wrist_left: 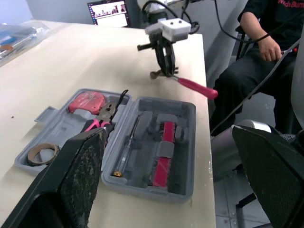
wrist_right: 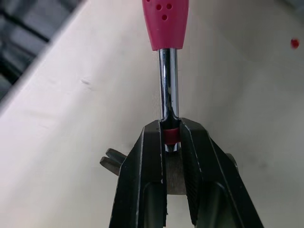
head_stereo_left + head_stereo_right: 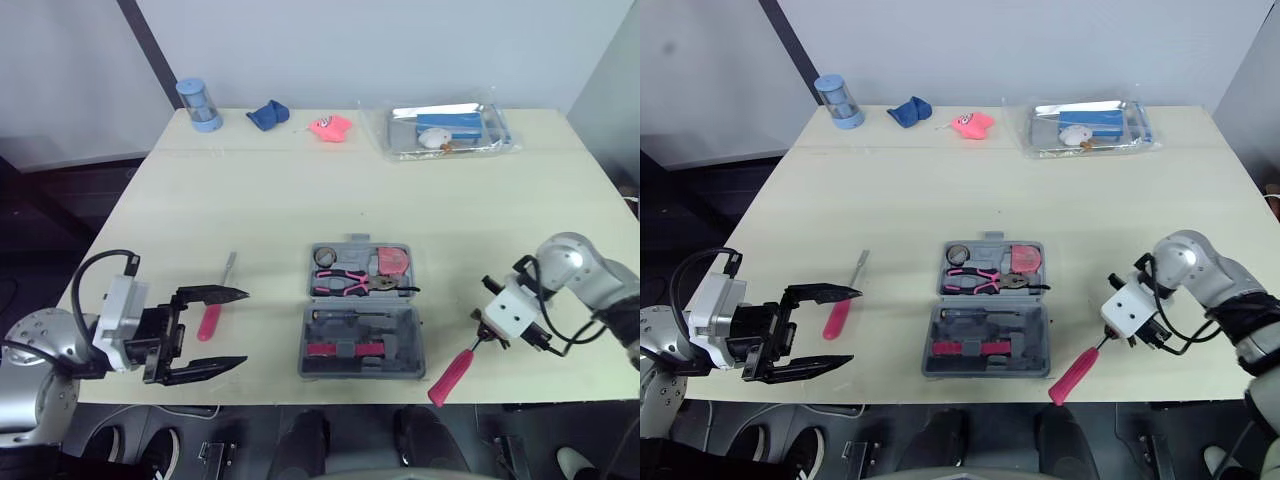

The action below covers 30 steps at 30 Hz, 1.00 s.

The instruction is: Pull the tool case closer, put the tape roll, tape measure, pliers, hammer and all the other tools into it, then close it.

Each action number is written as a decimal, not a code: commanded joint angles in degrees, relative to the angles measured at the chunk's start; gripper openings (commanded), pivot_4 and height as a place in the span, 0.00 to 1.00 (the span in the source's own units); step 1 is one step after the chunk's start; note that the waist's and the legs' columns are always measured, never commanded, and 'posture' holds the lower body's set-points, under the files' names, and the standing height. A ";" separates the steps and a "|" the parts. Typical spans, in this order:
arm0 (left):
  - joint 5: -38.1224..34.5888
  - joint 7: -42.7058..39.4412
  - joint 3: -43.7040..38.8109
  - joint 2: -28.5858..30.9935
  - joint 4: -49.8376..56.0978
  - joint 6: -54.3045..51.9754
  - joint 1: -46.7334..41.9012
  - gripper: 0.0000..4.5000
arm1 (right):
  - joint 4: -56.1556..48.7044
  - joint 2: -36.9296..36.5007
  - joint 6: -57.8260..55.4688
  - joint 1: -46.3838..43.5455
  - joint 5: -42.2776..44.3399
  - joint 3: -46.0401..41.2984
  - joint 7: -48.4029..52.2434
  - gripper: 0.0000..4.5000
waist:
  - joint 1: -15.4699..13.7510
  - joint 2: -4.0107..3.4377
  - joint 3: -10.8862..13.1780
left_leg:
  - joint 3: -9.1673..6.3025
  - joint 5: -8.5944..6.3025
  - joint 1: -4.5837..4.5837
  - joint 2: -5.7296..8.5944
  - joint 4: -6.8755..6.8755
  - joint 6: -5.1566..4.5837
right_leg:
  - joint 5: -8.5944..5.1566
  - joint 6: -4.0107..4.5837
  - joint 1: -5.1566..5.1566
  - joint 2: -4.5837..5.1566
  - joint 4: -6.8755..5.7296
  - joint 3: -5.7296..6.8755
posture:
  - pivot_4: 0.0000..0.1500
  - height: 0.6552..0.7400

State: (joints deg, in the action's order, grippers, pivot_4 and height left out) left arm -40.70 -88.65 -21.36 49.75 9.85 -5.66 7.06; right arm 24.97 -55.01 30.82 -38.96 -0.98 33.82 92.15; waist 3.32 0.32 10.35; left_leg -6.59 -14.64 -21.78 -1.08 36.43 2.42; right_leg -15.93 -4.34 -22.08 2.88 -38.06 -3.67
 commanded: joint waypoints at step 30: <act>-3.69 -3.85 3.94 0.72 -0.39 -0.26 -7.50 1.00 | -53.85 11.08 -119.17 27.07 18.83 -40.92 -56.01 0.00 | -0.79 0.01 0.00 | -0.01 0.00 -0.08 0.00 0.01 0.00 | 0.00 -0.01 -0.05 -0.04 0.00 0.01 | 1.00 1.00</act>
State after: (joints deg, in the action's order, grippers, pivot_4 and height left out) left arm -43.00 -89.50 -17.30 49.75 8.24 -5.91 -0.04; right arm -26.61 -46.56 -83.30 -10.17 18.41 -4.87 40.61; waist 2.52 0.33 10.35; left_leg -6.61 -14.64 -21.87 -1.08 36.44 2.41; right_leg -15.94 -4.35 -22.13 2.84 -38.06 -3.66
